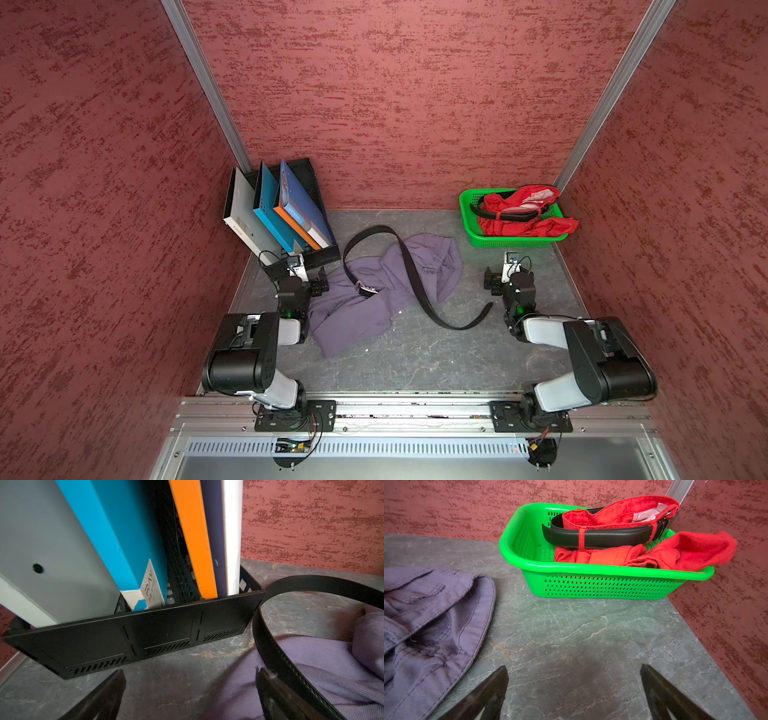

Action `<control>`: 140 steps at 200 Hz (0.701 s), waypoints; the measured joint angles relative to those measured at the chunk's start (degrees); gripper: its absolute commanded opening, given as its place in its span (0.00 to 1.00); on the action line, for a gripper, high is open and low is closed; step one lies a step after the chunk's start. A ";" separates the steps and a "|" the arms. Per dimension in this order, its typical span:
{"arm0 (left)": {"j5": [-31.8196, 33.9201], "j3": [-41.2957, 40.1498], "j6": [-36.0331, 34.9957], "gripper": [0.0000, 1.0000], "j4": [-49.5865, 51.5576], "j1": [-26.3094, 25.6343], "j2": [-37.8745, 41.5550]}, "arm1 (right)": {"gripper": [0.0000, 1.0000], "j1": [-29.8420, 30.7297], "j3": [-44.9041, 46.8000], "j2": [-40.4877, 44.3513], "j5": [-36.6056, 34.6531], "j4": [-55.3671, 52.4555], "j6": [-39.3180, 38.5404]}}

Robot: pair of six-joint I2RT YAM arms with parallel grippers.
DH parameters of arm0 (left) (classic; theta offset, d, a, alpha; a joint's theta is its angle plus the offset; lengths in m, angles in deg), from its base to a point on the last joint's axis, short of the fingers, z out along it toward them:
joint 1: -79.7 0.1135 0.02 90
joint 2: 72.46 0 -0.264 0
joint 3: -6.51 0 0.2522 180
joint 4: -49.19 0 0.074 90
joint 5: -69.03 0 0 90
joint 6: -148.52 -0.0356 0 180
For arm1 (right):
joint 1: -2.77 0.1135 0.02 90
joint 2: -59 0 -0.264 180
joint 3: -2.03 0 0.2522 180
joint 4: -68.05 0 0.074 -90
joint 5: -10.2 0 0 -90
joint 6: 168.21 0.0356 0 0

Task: Remove the belt from the trousers
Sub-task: Reset both arms

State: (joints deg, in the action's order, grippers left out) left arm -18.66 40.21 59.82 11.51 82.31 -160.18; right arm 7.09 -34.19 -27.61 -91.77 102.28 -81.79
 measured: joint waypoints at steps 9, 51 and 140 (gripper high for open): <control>-0.35 0.00 0.17 1.00 -0.15 -0.02 0.02 | 0.99 -0.72 0.63 -0.74 1.42 1.22 0.48; -0.76 0.00 0.39 1.00 -0.50 -0.04 0.02 | 0.99 -1.60 2.40 -1.70 5.35 4.15 1.44; -0.33 0.09 0.35 1.00 -0.46 -0.70 0.02 | 0.99 -1.60 2.38 -1.70 12.07 5.01 0.11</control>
State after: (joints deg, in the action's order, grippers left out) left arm -18.99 40.30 60.17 11.05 81.61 -160.16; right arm 5.49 -31.80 -29.31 -79.70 107.28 -81.68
